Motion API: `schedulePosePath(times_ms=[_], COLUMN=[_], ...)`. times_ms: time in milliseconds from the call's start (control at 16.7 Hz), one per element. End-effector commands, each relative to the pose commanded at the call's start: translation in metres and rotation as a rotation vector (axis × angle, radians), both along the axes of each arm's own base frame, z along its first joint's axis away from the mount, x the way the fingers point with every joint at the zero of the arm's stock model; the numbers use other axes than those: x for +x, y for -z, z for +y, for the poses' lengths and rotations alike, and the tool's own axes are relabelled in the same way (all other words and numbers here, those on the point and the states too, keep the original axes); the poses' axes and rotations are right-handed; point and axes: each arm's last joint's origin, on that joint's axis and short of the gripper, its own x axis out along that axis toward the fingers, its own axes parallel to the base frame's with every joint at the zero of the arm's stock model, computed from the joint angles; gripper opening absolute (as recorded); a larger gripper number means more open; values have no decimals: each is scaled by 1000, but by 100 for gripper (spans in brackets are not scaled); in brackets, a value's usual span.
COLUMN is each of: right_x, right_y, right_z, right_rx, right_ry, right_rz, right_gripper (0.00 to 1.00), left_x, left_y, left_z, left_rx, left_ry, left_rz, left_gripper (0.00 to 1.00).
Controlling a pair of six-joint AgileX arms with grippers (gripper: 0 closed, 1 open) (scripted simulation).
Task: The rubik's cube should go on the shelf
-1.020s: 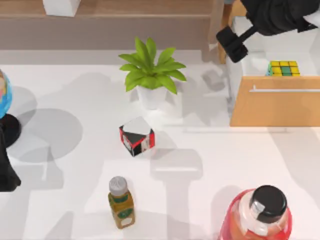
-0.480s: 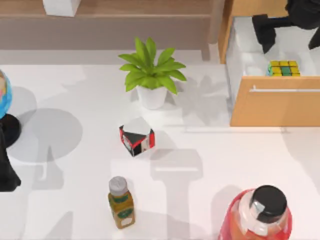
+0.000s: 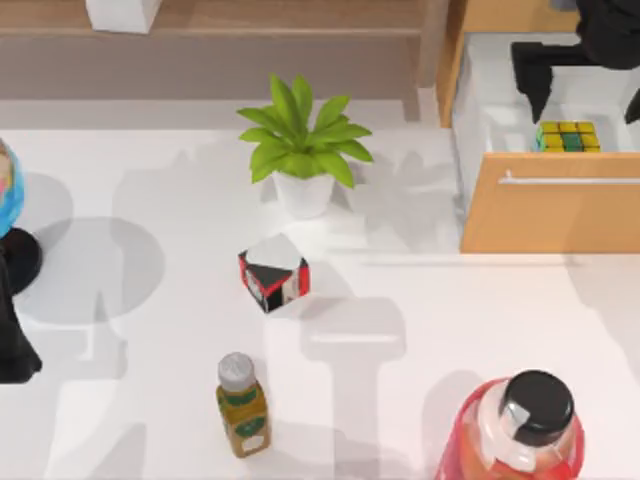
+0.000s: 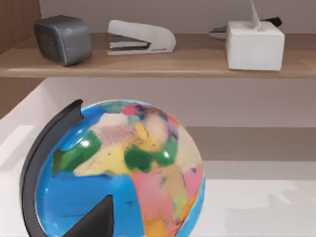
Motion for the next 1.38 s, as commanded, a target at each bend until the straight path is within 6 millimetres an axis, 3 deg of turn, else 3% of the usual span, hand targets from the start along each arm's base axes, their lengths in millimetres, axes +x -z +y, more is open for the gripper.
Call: schedulePosePath(times_ms=[360,720,1020,1380], right_x=[-2,-4,7,10], right_y=[3,31,56,60], right_z=[4,0,0,0], right_rx=[0,-3,-1,0], right_ry=[-3,6,0,0], right_rz=[-3,7,6,0], right_gripper=[100,100,100,100], left_x=[0,0,0,0], left_y=[0,0,0,0], left_z=[0,0,0,0], left_rx=[0,0,0,0], left_ry=[0,0,0,0], left_rz=[0,0,0,0], left_gripper=[100,100,100,100])
